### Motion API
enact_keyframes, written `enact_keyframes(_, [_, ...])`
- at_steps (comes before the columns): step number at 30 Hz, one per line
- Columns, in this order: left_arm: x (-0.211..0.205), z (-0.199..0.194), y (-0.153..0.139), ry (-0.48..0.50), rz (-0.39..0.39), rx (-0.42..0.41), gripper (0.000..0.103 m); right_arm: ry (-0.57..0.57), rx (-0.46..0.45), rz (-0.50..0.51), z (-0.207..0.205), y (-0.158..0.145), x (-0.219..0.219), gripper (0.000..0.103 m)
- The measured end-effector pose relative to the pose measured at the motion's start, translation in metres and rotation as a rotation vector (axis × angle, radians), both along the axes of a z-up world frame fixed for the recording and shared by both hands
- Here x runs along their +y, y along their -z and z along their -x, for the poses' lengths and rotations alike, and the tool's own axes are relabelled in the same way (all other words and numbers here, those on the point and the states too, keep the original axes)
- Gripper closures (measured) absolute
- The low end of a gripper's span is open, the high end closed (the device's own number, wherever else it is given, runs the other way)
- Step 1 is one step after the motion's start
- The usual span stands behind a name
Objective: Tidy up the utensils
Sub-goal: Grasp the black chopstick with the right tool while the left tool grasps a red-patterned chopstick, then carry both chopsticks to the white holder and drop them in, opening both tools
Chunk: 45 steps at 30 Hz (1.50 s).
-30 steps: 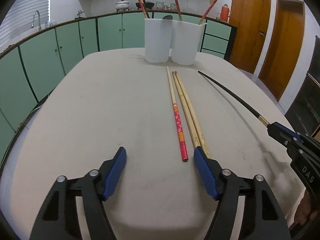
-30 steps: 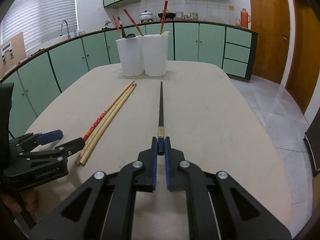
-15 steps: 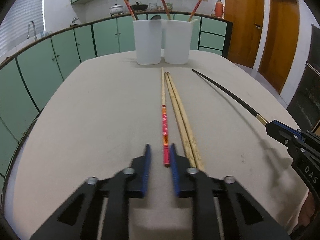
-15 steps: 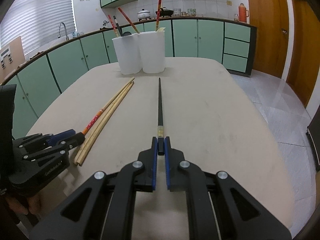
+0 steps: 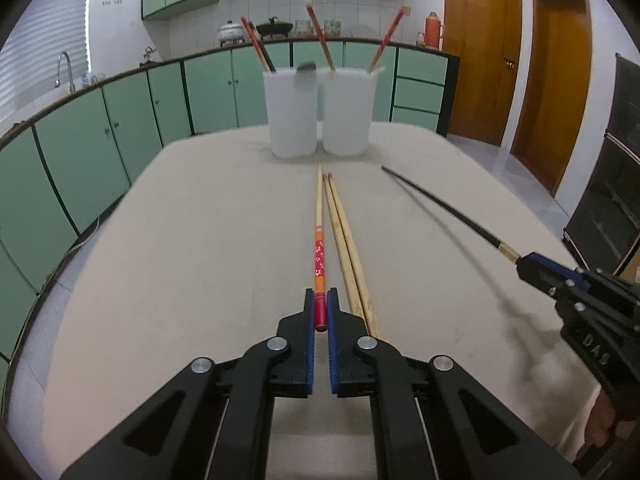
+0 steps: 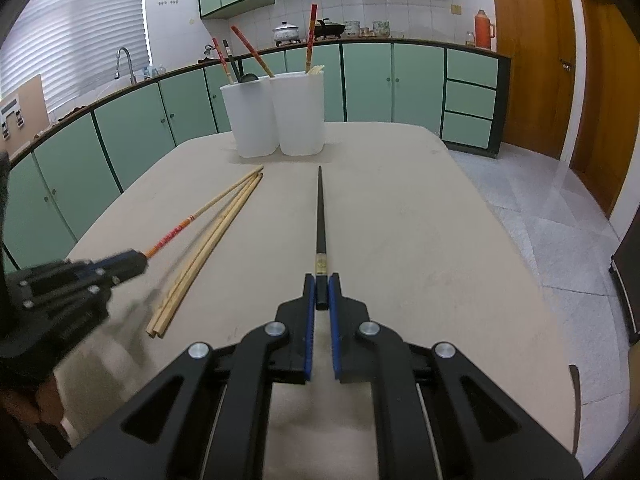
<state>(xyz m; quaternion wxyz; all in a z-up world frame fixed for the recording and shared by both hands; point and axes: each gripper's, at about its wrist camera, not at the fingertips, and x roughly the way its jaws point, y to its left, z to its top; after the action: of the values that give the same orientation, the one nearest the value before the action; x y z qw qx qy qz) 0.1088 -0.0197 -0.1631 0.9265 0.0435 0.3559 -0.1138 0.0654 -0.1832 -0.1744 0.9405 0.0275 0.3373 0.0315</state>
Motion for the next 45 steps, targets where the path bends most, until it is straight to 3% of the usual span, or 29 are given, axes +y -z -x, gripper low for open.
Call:
enact_keyframes(9, [0.011,0.005,-0.049,-0.015,0.043,-0.106,0.097,-0.004,-0.038,-0.033,0.002,-0.032,-0.010,0.097])
enact_keyframes(19, [0.015,-0.014,-0.107,-0.011,0.096,-0.205,0.098,-0.037,-0.125,-0.065,-0.017,-0.102,-0.027,0.097])
enact_keyframes(23, [0.015,-0.027,-0.123,-0.005,0.091,-0.237,0.098,-0.050,-0.120,-0.106,-0.032,-0.123,-0.035,0.097])
enact_keyframes(27, [0.013,-0.037,-0.136,0.003,0.092,-0.251,0.098,-0.060,-0.108,-0.140,-0.051,-0.141,-0.041,0.097])
enact_keyframes(45, [0.017,-0.067,-0.170,0.035,0.121,-0.255,0.098,-0.169,-0.098,-0.115,-0.096,-0.190,-0.029,0.097])
